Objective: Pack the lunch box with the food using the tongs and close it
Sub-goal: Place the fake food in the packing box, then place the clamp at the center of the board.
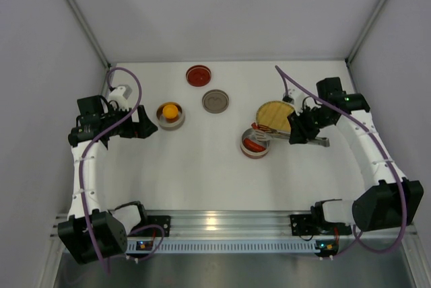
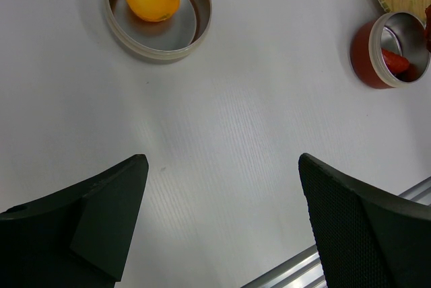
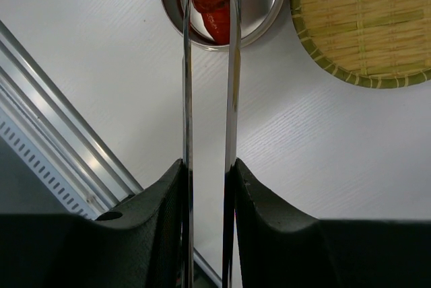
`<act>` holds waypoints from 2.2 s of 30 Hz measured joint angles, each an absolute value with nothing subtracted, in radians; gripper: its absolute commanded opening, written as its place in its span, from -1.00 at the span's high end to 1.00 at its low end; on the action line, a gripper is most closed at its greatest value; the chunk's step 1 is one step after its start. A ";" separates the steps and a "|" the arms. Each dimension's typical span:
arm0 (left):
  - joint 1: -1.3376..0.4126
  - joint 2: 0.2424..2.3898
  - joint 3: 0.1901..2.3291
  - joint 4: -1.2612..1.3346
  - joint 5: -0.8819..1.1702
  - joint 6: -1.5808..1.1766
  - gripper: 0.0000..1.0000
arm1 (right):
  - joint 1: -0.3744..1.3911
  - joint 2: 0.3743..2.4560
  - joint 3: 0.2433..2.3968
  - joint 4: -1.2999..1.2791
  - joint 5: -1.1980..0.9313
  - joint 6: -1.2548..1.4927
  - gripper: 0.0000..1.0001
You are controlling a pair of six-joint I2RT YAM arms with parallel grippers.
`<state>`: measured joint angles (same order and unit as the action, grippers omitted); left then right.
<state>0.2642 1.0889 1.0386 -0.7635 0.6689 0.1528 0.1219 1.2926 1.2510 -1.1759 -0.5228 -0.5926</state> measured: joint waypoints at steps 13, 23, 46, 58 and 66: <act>0.264 1.089 1.039 -0.764 0.669 0.157 -0.97 | 0.136 1.307 1.219 -1.172 -0.484 -0.603 0.54; 0.264 1.089 1.039 -0.764 0.673 0.157 -0.96 | 0.137 1.314 1.217 -1.168 -0.466 -0.602 0.12; 0.264 1.093 1.039 -0.765 0.680 0.175 -0.96 | -0.060 1.300 1.319 -1.064 -0.523 -0.402 0.37; 0.264 1.093 1.039 -0.767 0.681 0.188 -0.96 | -0.353 1.469 1.330 -0.888 -0.451 -0.348 0.37; 0.264 1.095 1.020 -0.764 0.683 0.189 -0.96 | -0.389 1.667 1.332 -0.797 -0.382 -0.348 0.30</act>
<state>0.2642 1.0950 1.0199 -0.7635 0.6834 0.1894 -0.3889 1.6669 1.3319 -0.7967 -0.3824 -0.3477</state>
